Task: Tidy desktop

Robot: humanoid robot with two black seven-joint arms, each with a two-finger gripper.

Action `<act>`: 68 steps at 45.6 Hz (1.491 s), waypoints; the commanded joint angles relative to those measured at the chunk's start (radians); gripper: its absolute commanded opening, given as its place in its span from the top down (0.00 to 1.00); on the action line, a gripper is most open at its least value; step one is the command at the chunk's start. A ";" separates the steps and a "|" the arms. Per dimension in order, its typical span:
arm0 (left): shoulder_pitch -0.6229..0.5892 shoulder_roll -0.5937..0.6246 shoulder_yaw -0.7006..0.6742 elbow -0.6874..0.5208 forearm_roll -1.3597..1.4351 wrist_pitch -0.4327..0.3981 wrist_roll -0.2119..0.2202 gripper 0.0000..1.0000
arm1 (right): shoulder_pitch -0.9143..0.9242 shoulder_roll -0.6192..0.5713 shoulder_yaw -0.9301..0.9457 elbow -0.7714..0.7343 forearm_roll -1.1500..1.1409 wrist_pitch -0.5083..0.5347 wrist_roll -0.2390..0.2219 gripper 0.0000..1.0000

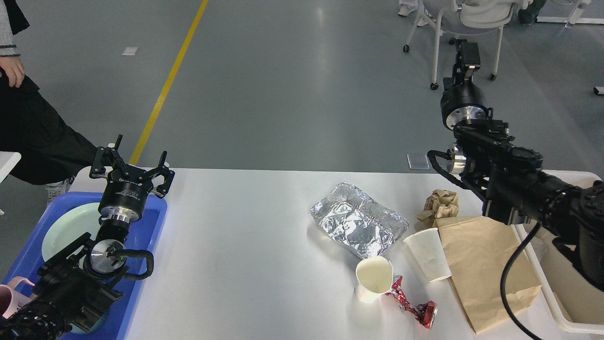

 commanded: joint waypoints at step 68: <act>0.000 -0.001 -0.002 0.000 -0.001 0.000 0.000 0.03 | 0.766 -0.222 -1.118 1.040 -0.517 0.801 -0.502 0.00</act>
